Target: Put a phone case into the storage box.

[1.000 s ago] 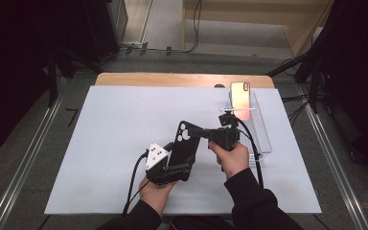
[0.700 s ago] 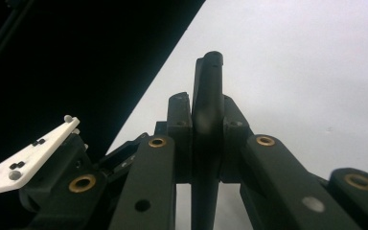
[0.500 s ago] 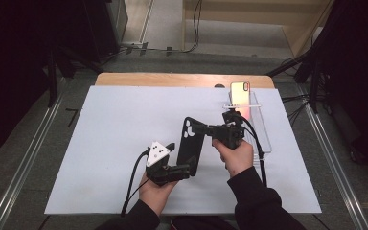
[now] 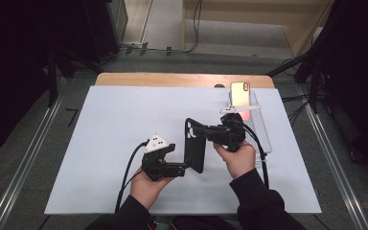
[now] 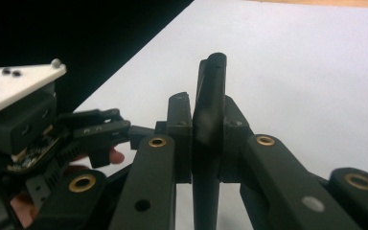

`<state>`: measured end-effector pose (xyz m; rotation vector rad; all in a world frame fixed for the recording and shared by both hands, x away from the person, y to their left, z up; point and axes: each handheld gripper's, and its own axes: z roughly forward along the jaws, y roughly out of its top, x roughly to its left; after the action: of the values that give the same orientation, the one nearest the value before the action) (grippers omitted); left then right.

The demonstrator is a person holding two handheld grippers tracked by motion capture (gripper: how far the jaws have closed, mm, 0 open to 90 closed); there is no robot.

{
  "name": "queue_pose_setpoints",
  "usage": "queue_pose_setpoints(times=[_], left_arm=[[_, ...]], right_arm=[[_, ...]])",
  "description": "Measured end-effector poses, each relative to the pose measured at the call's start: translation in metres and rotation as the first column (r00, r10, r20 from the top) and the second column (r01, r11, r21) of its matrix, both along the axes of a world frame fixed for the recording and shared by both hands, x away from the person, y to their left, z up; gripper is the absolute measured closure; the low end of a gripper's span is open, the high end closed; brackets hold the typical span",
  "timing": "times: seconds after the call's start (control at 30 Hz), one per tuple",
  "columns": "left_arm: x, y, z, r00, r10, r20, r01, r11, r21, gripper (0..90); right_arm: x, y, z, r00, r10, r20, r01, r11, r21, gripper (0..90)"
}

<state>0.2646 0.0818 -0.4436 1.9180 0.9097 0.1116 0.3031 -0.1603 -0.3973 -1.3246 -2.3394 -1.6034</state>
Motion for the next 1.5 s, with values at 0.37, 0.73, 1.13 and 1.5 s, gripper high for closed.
queue_pose_setpoints(times=[0.37,0.73,1.13,1.5], left_arm=[[0.016,0.013,0.014,0.9903,-0.118,-0.072,0.122,0.9917,0.042,15.2],[0.029,0.022,0.03,0.9642,-0.248,-0.093,0.249,0.9685,-0.006,15.2],[0.04,0.03,0.041,0.9274,-0.372,-0.041,0.373,0.9279,0.013,18.7],[0.054,0.034,0.042,0.8696,-0.492,-0.044,0.493,0.8698,0.02,28.9]], right_arm=[[-0.007,0.001,0.001,0.9949,0.091,0.043,-0.09,0.9958,-0.017,77.2],[-0.01,-0.002,-0.003,0.9792,0.198,0.043,-0.197,0.9801,-0.022,77.1],[-0.014,-0.001,-0.006,0.9498,0.308,0.055,-0.308,0.9513,-0.001,77.2],[-0.017,0.005,-0.004,0.9218,0.381,0.07,-0.382,0.9243,-0.009,77.2]])
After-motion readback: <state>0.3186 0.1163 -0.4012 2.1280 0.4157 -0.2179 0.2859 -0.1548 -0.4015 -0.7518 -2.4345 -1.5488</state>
